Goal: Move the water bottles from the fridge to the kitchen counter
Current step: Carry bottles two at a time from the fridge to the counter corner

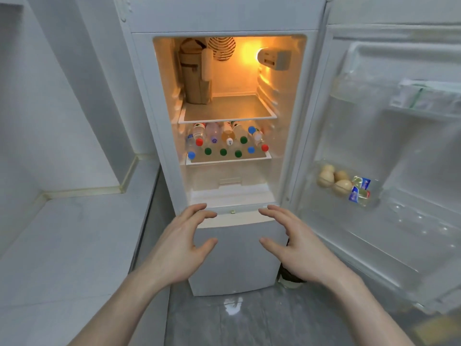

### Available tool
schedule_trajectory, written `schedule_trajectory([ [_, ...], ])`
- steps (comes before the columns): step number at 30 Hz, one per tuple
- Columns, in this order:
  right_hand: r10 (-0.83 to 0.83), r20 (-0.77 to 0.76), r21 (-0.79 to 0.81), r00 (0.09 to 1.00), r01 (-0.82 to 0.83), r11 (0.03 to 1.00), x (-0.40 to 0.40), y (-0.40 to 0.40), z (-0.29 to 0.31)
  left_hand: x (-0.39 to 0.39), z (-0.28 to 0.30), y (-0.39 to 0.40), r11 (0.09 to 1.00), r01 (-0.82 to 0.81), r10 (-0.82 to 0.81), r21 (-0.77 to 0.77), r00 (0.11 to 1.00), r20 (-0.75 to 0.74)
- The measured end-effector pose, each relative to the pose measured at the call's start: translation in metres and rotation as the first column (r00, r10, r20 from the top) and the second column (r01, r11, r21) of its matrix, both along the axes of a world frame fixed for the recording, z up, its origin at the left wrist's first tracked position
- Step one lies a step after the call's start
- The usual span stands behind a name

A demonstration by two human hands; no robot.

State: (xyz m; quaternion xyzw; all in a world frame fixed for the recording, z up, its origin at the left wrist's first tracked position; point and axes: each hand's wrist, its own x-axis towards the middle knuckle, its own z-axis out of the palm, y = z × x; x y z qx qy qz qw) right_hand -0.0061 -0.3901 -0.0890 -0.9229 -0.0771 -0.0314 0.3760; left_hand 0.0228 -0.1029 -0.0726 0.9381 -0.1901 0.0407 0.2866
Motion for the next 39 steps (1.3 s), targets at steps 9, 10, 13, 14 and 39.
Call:
schedule_trajectory([
  [9,-0.062,-0.031,0.085,0.998,0.064,0.994,0.122,0.039,0.007,0.144,-0.016,0.033,0.997,-0.010,0.001,-0.078,0.993,-0.118],
  [10,-0.066,-0.041,0.093,0.997,0.069,0.993,0.134,0.045,0.008,0.157,-0.018,0.037,0.997,-0.017,0.006,-0.080,0.991,-0.135],
  [13,-0.078,-0.050,0.117,0.996,0.084,0.990,0.166,0.064,0.006,0.198,-0.022,0.048,0.995,-0.018,0.002,-0.095,0.986,-0.164],
  [14,-0.084,-0.054,0.128,0.995,0.091,0.988,0.174,0.068,0.007,0.209,-0.022,0.050,0.995,-0.014,-0.003,-0.103,0.986,-0.167],
  [39,-0.104,-0.240,0.227,0.965,0.160,0.961,0.438,0.075,-0.026,0.453,-0.069,-0.030,0.622,-0.605,0.228,-0.498,0.748,-0.623],
])
